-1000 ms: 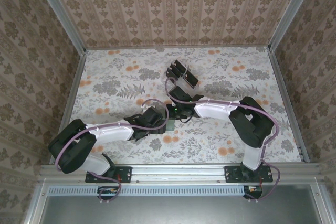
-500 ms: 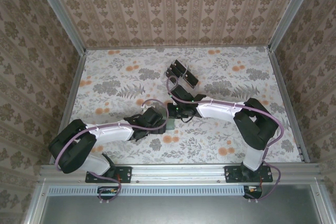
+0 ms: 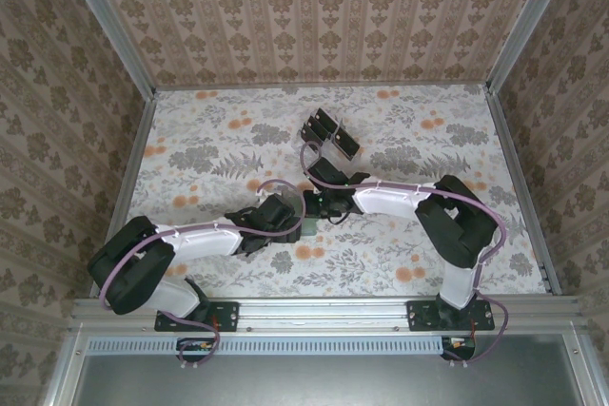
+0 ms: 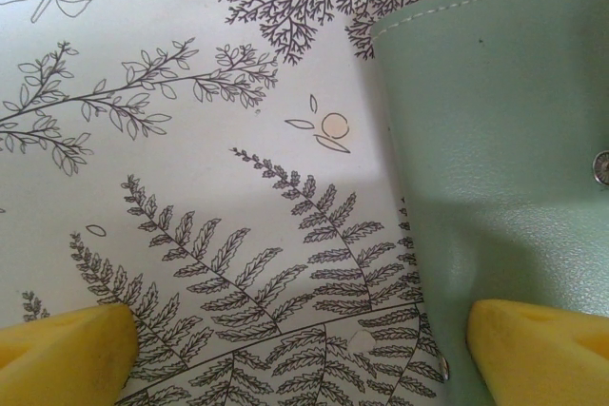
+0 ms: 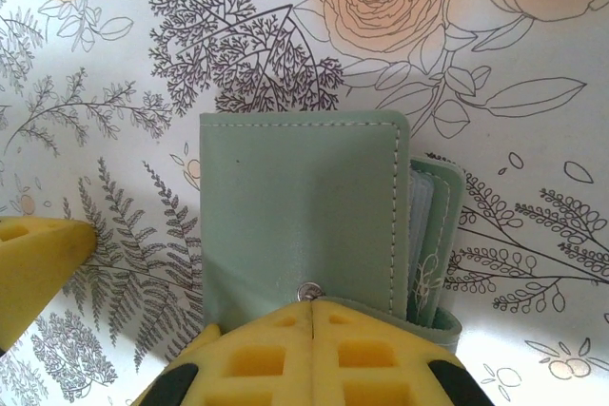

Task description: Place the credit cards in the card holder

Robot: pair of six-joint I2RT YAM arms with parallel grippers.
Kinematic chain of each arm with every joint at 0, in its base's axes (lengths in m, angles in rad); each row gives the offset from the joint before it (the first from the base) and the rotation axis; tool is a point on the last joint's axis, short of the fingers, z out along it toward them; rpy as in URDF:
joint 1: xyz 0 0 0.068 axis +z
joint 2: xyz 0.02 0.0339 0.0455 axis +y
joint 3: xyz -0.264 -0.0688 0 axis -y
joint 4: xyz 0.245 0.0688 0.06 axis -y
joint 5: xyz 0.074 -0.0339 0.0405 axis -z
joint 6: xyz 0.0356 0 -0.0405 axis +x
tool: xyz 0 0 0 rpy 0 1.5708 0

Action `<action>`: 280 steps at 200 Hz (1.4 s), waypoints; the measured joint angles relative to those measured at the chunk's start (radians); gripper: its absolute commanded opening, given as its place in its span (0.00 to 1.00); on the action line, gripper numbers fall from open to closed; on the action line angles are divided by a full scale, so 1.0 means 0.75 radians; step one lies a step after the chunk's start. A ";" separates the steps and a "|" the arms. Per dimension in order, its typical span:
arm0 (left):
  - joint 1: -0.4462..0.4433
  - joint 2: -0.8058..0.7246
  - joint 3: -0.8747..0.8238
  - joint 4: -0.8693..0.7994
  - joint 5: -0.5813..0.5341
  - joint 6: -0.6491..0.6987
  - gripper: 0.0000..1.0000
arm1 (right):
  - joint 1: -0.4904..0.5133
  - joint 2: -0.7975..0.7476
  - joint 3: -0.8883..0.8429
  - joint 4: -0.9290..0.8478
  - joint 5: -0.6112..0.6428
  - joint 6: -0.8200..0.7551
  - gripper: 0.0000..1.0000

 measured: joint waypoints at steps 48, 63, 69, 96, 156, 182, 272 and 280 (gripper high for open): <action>0.000 -0.001 0.000 0.001 0.000 0.000 1.00 | 0.008 0.028 0.016 0.003 -0.001 0.000 0.00; 0.000 -0.001 -0.001 0.001 0.000 0.000 1.00 | 0.011 0.035 0.022 0.002 -0.001 0.000 0.00; 0.000 -0.002 -0.002 0.002 0.000 0.000 1.00 | 0.011 0.038 0.024 0.002 -0.001 0.000 0.00; 0.000 -0.007 -0.008 0.010 0.000 0.000 1.00 | 0.014 0.049 0.035 -0.002 0.000 -0.001 0.00; 0.000 -0.042 -0.031 0.032 0.006 -0.004 1.00 | 0.026 0.082 0.085 -0.053 0.016 -0.015 0.00; 0.001 -0.106 -0.063 0.046 0.038 -0.036 1.00 | 0.035 0.098 0.105 -0.068 0.027 -0.027 0.00; 0.127 -0.613 -0.117 -0.233 -0.082 -0.235 1.00 | 0.047 0.173 0.233 -0.199 0.057 -0.042 0.00; 0.150 -0.602 -0.117 -0.247 -0.076 -0.238 1.00 | 0.047 0.186 0.252 -0.215 0.056 -0.045 0.00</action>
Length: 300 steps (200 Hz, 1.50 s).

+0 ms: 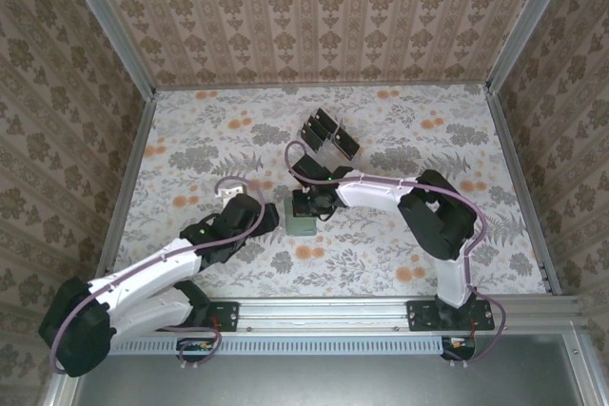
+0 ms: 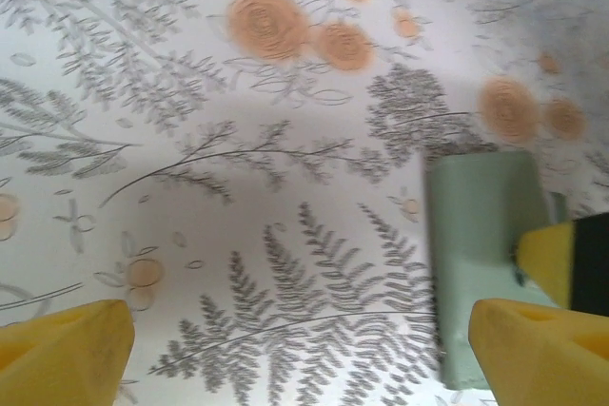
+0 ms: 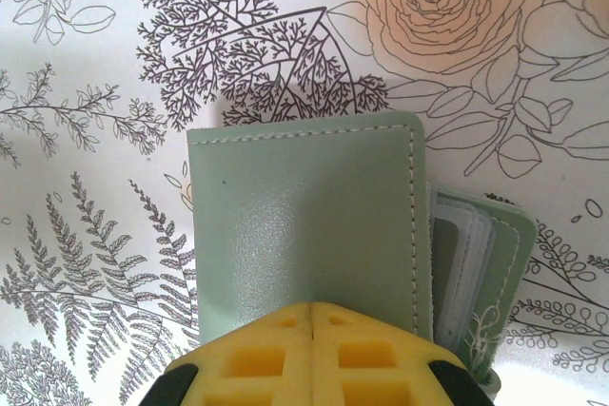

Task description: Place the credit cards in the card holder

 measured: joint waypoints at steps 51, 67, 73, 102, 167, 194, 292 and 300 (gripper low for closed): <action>0.154 0.205 0.052 -0.008 0.145 0.056 1.00 | -0.001 0.015 0.000 0.001 -0.012 -0.006 0.00; 0.204 0.289 0.108 0.007 0.205 0.106 1.00 | -0.001 -0.009 -0.031 0.037 -0.015 -0.005 0.00; 0.220 0.327 0.140 0.012 0.226 0.127 1.00 | -0.001 -0.017 -0.043 0.052 -0.015 -0.004 0.00; 0.246 0.457 0.274 0.066 0.308 0.215 1.00 | -0.002 -0.047 -0.093 0.110 -0.016 -0.004 0.00; 0.245 0.602 0.364 0.128 0.425 0.321 1.00 | -0.007 -0.098 -0.151 0.139 -0.026 -0.010 0.00; 0.245 0.637 0.369 0.129 0.439 0.344 1.00 | -0.011 -0.124 -0.173 0.136 -0.036 -0.019 0.00; 0.245 0.777 0.428 0.157 0.454 0.397 1.00 | -0.020 -0.226 -0.212 0.104 -0.046 -0.024 0.00; 0.245 0.785 0.428 0.158 0.454 0.397 1.00 | -0.020 -0.233 -0.212 0.104 -0.046 -0.024 0.00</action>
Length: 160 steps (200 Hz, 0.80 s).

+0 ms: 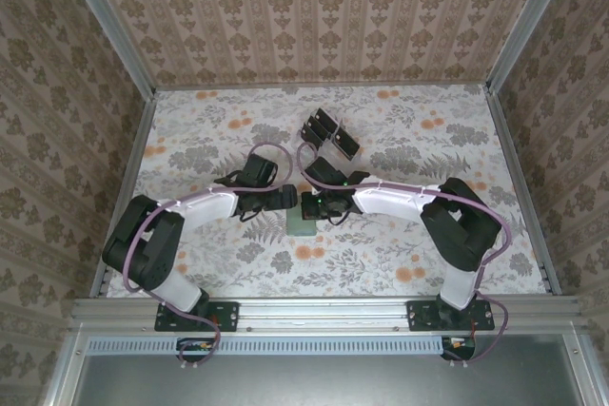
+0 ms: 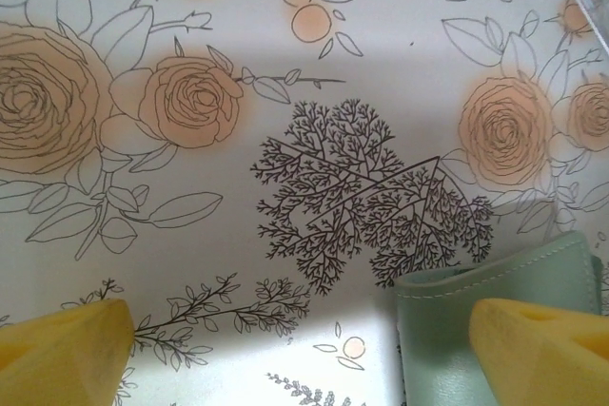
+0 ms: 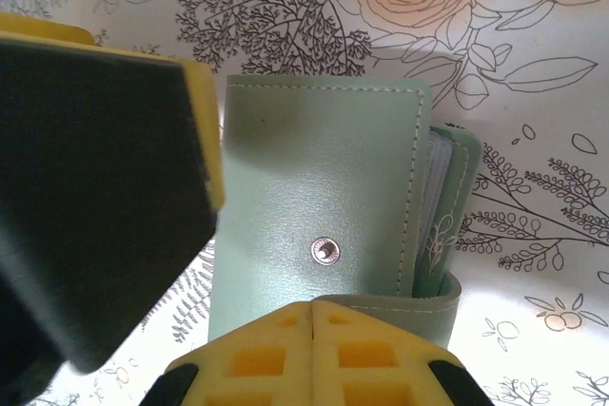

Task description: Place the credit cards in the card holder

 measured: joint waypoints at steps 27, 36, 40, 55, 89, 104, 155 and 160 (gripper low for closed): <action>0.000 0.019 0.000 0.005 -0.001 0.000 1.00 | 0.000 -0.008 0.000 -0.001 0.000 0.000 0.00; 0.000 0.026 0.000 0.008 -0.004 0.001 1.00 | 0.000 -0.008 0.000 -0.002 0.000 0.000 0.00; 0.000 0.027 0.000 0.009 -0.007 0.000 1.00 | 0.000 -0.008 0.000 -0.002 0.000 0.000 0.00; -0.001 0.031 0.000 0.009 -0.013 0.001 1.00 | 0.000 -0.008 0.001 -0.002 0.000 0.000 0.00; -0.013 0.053 0.014 -0.002 -0.048 0.000 1.00 | 0.000 -0.006 0.001 -0.001 -0.001 0.001 0.00; -0.026 0.067 0.030 -0.018 -0.072 0.000 1.00 | -0.001 0.003 0.005 0.000 -0.004 0.001 0.00; -0.059 0.093 0.049 -0.038 -0.136 -0.001 1.00 | -0.001 0.046 0.038 0.001 -0.010 0.001 0.00; -0.062 0.094 0.049 -0.037 -0.140 -0.001 1.00 | -0.001 0.050 0.042 0.001 -0.010 0.001 0.00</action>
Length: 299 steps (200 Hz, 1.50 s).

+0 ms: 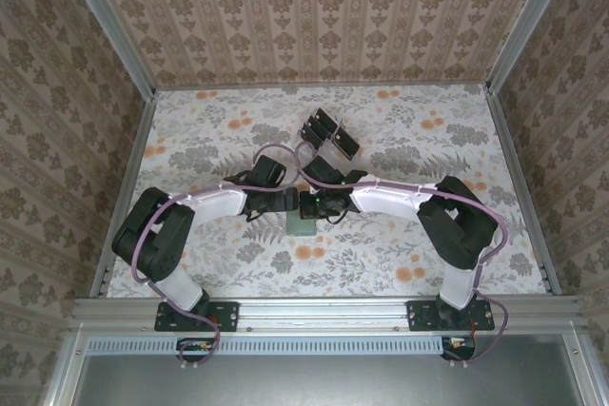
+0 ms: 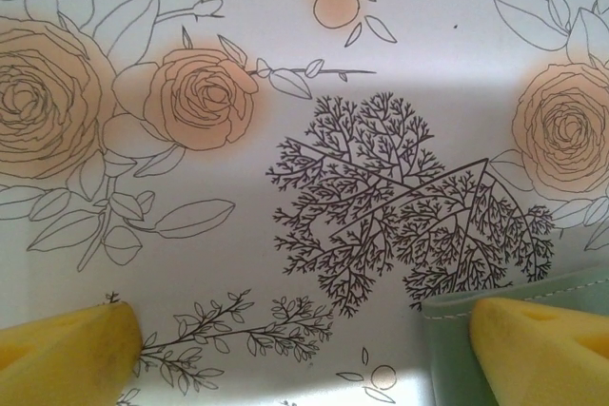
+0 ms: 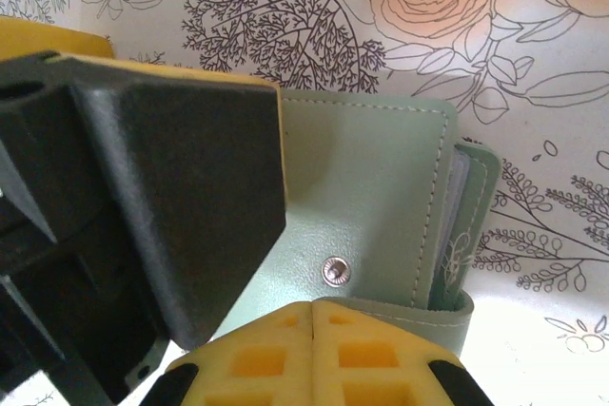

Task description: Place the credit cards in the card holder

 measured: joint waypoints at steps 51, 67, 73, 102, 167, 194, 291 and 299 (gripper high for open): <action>-0.008 0.003 -0.001 0.002 -0.013 -0.001 1.00 | 0.000 0.042 0.022 0.003 0.000 0.000 0.00; -0.009 0.003 -0.003 0.006 -0.019 -0.001 1.00 | 0.000 0.053 0.022 0.004 0.001 0.000 0.00; -0.009 0.003 -0.004 0.007 -0.020 -0.001 1.00 | 0.000 0.058 0.022 0.004 0.001 0.000 0.00; -0.010 0.003 -0.010 0.016 -0.023 -0.002 1.00 | -0.004 0.071 0.023 0.009 0.001 0.000 0.00; -0.017 0.000 -0.024 0.037 -0.034 -0.008 1.00 | -0.006 0.073 0.023 0.015 0.001 0.006 0.00; -0.018 -0.001 -0.027 0.041 -0.040 -0.010 1.00 | -0.006 0.060 0.019 0.023 0.005 0.011 0.00; -0.021 -0.004 -0.039 0.058 -0.050 -0.010 1.00 | -0.006 0.043 0.019 0.051 0.007 0.030 0.00; -0.021 -0.004 -0.040 0.060 -0.052 -0.010 1.00 | -0.006 0.046 0.019 0.054 0.007 0.034 0.00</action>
